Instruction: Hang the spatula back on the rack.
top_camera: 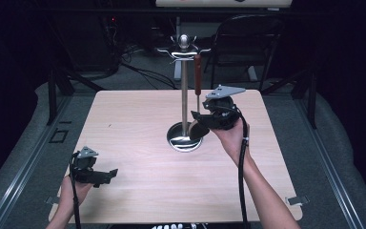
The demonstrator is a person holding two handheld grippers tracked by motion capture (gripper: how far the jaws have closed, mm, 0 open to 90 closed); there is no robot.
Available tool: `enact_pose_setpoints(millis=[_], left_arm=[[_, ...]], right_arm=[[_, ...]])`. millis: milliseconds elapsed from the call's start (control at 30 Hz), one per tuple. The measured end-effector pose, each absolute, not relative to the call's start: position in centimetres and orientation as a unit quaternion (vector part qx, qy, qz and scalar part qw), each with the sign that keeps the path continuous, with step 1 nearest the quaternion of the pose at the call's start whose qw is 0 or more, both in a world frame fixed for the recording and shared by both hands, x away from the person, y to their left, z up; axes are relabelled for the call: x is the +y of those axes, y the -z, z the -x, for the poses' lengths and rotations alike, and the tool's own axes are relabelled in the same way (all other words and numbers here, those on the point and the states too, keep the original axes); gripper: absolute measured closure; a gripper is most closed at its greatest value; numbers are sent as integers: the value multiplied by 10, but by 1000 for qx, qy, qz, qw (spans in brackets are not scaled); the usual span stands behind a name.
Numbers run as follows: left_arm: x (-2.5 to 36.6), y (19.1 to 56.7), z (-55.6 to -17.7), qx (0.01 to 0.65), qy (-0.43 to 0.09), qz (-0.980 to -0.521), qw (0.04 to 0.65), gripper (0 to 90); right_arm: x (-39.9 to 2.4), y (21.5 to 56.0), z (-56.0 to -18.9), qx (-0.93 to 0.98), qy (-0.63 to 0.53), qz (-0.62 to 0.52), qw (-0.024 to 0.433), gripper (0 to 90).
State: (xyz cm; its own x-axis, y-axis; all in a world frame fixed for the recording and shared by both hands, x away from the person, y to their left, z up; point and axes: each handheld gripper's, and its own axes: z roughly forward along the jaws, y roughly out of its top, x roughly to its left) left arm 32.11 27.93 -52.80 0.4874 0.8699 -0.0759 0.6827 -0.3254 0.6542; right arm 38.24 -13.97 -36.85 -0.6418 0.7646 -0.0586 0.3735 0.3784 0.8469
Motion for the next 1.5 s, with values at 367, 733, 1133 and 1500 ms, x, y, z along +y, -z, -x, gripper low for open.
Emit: enact_pose_setpoints(millis=[367,733,1133,1500], left_arm=[[279,528,-321,484,-146,-801,319,7],[278,529,-322,485,-149,-801,317,7],[278,529,-321,482,-150,-803,316,8],[277,529,-322,479,-147,-807,312,11]], right_arm=[[-154,389,-379,828,-390,-358,186,381],[-166,421,-370,862,-338,-354,132,247],[-180,464,-355,878,-297,-363,93,166],[-184,514,-328,892,-252,-370,64,153]])
